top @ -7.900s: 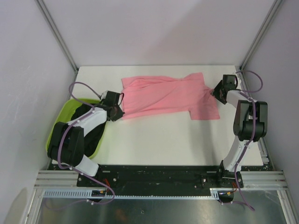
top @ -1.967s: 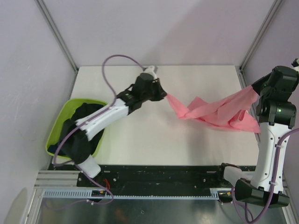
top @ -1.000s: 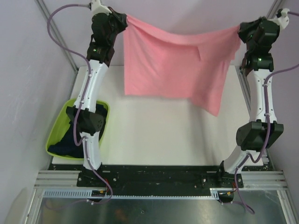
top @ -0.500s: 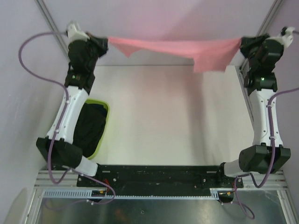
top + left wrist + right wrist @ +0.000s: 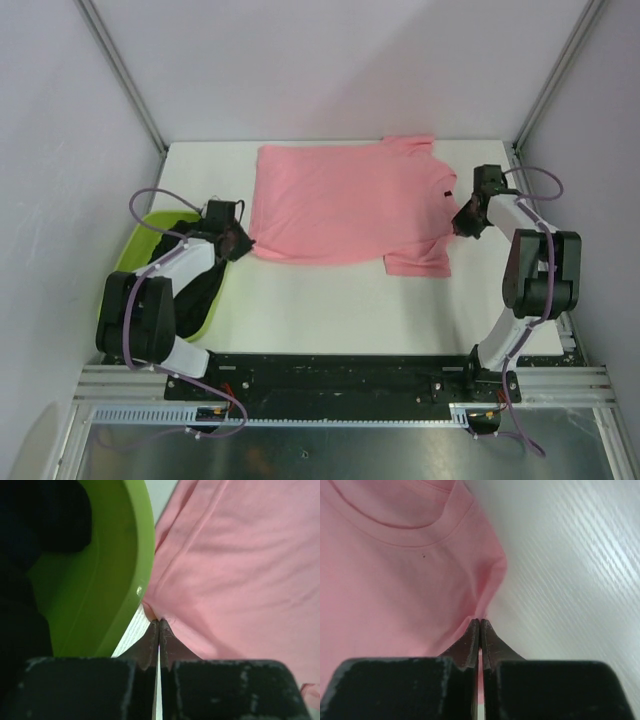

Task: Fold and stack the t-shirts
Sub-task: Flatten out the tshirt, then grap the side of the flattened tshirt closest away from the robot with both arms

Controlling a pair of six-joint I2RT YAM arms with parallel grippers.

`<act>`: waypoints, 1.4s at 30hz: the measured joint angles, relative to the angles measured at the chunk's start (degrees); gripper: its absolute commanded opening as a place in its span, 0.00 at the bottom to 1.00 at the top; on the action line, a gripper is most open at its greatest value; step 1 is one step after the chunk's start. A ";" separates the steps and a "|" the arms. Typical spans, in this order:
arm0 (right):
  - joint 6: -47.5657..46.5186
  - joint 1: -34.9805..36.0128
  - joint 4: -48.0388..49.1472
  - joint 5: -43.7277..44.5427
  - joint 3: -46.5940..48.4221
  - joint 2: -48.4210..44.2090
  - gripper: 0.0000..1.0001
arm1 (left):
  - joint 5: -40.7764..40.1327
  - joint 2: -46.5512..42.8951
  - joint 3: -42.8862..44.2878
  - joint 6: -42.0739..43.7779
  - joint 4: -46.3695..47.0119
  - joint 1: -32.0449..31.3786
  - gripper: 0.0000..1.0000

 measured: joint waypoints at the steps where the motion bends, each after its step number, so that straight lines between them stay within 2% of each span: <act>1: -0.48 0.52 -1.18 0.70 -0.11 0.72 0.00 | -0.09 0.13 0.00 0.02 -0.37 0.00 0.00; 6: -1.88 1.64 -4.79 3.80 -1.05 0.87 0.00 | -0.83 0.00 0.00 0.57 -2.56 0.00 0.00; 9: -2.27 0.83 -6.58 5.60 -1.75 0.59 0.06 | -1.05 -0.15 0.02 1.40 -4.44 0.00 0.00; 10: -2.38 0.59 -7.13 6.12 -1.97 0.33 0.15 | -1.03 -0.15 0.02 1.64 -4.92 0.00 0.00; 12: -2.54 0.26 -8.26 7.08 -2.29 -0.52 0.41 | -0.96 -0.28 0.02 2.12 -5.51 -0.02 0.00; 13: -2.58 0.11 -8.55 7.45 -2.60 -1.18 0.49 | -0.92 -0.48 0.02 2.32 -5.79 -0.02 0.02; 14: -2.86 0.09 -8.66 7.76 -3.26 -2.25 0.56 | -0.87 -0.70 0.00 2.64 -6.05 -0.02 0.10; 16: -2.99 0.09 -9.27 8.15 -5.01 -5.40 0.64 | -0.50 -1.31 -0.02 3.37 -6.60 0.00 0.33; 18: -3.02 0.22 -10.08 8.35 -6.56 -9.16 0.68 | 0.04 -2.25 -0.37 4.02 -6.84 0.00 0.51; 21: -2.99 1.07 -11.23 8.59 -8.20 -15.45 0.62 | 1.11 -4.68 -1.05 5.01 -7.17 -0.20 0.59; 25: -1.75 4.24 -10.95 8.33 -13.25 -24.85 0.47 | 1.46 -9.33 -2.89 5.29 -8.20 -0.15 0.59; 28: -0.35 6.73 -10.40 7.89 -18.67 -28.44 0.38 | 1.88 -12.52 -4.22 5.66 -9.18 -0.15 0.58; 34: 1.62 9.49 -8.85 7.23 -26.12 -28.85 0.32 | 4.28 -16.72 -5.09 6.29 -10.78 -1.22 0.55; 42: 2.08 9.92 -4.81 7.23 -27.47 -28.28 0.28 | 6.97 -18.14 -5.07 6.67 -11.91 -3.45 0.52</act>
